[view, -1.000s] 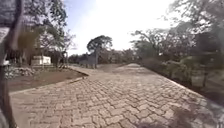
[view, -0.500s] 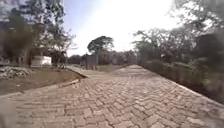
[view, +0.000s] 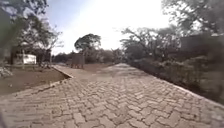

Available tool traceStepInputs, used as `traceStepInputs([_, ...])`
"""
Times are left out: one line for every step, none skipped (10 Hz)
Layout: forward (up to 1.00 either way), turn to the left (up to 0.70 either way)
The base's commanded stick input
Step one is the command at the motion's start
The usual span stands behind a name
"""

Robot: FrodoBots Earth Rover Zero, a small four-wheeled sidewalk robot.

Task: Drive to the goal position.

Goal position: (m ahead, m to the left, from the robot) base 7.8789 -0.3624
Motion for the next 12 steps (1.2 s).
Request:
traceStepInputs([0.85, 0.00])
traceStepInputs([0.85, 0.00])
traceStepInputs([0.85, 0.00])
traceStepInputs([0.85, 0.00])
traceStepInputs([0.85, 0.00])
traceStepInputs([0.85, 0.00])
traceStepInputs([0.85, 0.00])
traceStepInputs([0.85, 0.00])
traceStepInputs([0.85, 0.00])
traceStepInputs([0.85, 0.00])
traceStepInputs([0.85, 0.00])
traceStepInputs([0.85, 0.00])
